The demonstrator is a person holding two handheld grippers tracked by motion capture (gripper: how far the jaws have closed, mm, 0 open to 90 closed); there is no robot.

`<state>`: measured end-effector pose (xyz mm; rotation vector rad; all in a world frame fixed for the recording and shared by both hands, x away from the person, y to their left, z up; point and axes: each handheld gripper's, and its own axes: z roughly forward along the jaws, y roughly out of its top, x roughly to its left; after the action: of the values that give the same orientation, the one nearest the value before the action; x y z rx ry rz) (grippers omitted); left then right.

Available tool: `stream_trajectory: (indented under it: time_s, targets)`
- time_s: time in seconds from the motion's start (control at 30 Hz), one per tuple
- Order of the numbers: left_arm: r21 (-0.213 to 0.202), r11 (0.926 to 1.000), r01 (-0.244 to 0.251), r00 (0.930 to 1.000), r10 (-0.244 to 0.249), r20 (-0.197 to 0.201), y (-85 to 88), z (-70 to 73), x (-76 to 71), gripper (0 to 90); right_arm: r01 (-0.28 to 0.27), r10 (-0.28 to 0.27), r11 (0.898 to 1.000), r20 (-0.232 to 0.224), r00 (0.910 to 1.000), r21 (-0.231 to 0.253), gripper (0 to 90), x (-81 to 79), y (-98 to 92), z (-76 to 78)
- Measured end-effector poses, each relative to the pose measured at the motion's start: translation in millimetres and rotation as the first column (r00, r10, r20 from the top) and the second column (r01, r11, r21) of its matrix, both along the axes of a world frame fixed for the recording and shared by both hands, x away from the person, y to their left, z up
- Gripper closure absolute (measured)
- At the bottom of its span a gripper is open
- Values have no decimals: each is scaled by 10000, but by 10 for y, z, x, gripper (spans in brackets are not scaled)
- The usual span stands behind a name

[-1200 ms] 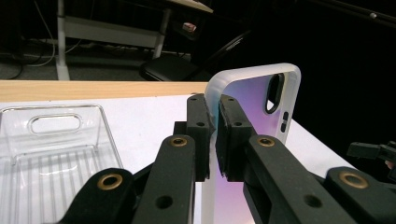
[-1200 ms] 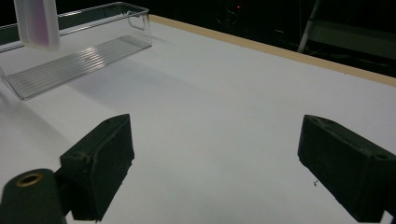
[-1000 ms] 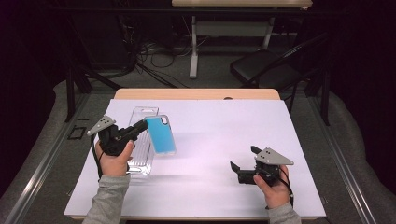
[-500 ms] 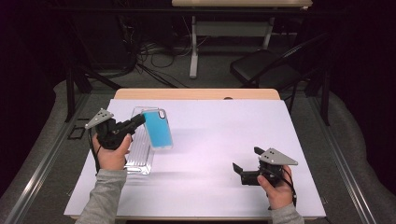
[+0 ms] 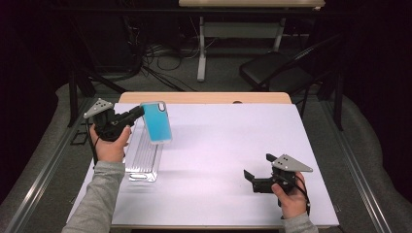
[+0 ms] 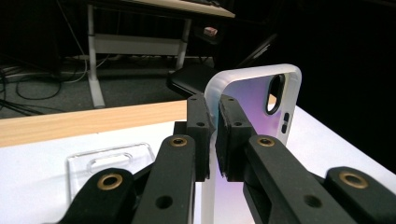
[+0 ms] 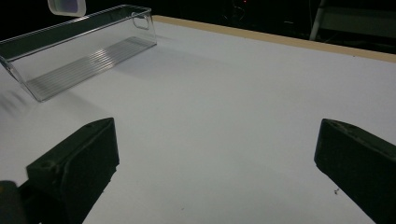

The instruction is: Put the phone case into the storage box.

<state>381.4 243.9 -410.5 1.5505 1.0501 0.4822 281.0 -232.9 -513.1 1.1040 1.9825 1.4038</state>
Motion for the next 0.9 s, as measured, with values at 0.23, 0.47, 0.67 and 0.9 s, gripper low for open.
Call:
stream_trajectory:
  time_s: [0.23, 0.47, 0.67, 0.9]
  targets:
    - [48, 9999, -125, 9998, 124, 147, 91, 27, 152, 849, 22, -23, 9998, -6, 10000, -177, 0, -3, 6, -9]
    - [223, 9991, -372, 9993, 371, 72, 178, 46, 327, 850, 54, -55, 9996, -4, 10000, -291, 0, 0, 21, -28]
    - [477, 9978, -467, 9988, 459, 177, 222, 51, 467, 850, 89, -92, 9992, -78, 9999, -380, 0, 14, 21, -48]
    - [483, 9975, -519, 9984, 508, 234, 279, 58, 608, 850, 165, -168, 9990, -72, 9998, -410, 0, 27, 16, -63]
